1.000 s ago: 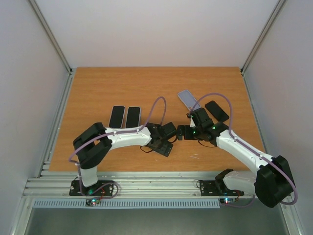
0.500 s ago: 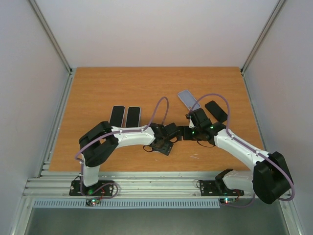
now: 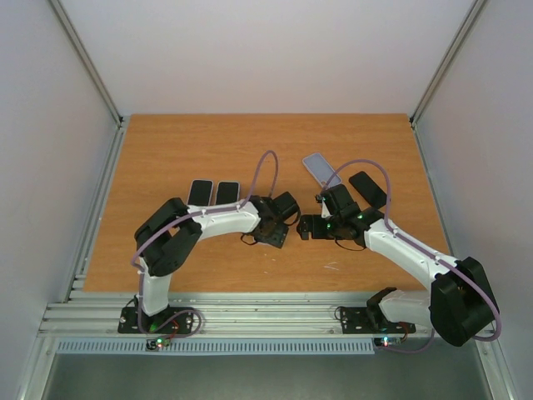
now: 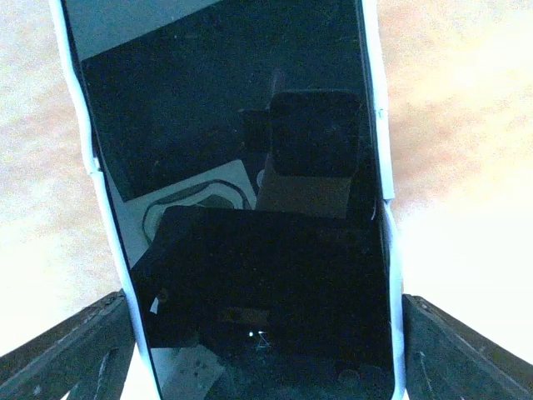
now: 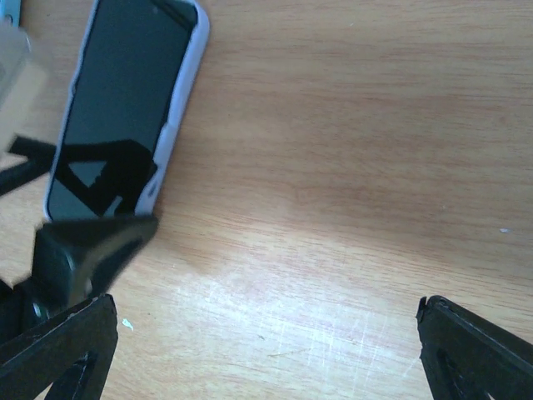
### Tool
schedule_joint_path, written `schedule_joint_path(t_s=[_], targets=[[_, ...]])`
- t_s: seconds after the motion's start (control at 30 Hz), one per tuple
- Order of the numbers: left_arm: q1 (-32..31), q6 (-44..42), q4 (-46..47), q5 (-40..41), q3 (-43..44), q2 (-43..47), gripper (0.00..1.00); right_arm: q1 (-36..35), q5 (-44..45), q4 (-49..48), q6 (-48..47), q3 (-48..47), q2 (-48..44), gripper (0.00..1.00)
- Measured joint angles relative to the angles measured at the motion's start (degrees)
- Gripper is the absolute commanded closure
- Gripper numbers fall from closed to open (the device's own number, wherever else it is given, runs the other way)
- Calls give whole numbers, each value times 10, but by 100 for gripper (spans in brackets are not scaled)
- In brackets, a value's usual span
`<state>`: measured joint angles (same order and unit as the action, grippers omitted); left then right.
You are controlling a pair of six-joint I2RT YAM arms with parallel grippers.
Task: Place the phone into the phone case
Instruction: Move the phone with the phone case to the center of the board.
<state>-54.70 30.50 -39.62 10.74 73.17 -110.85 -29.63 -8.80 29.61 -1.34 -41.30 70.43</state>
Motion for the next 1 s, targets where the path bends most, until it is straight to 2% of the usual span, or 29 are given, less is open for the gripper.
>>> schedule_joint_path(t_s=[0.23,0.57,1.0], targets=[[61,-15,0,2,36,-25,25,0,-1,4,-3,0,0,1],[117,-25,0,7,67,-48,25,0,0,12,-12,0,0,2],[129,-24,2,12,63,-47,24,0,-1,15,-13,0,11,1]])
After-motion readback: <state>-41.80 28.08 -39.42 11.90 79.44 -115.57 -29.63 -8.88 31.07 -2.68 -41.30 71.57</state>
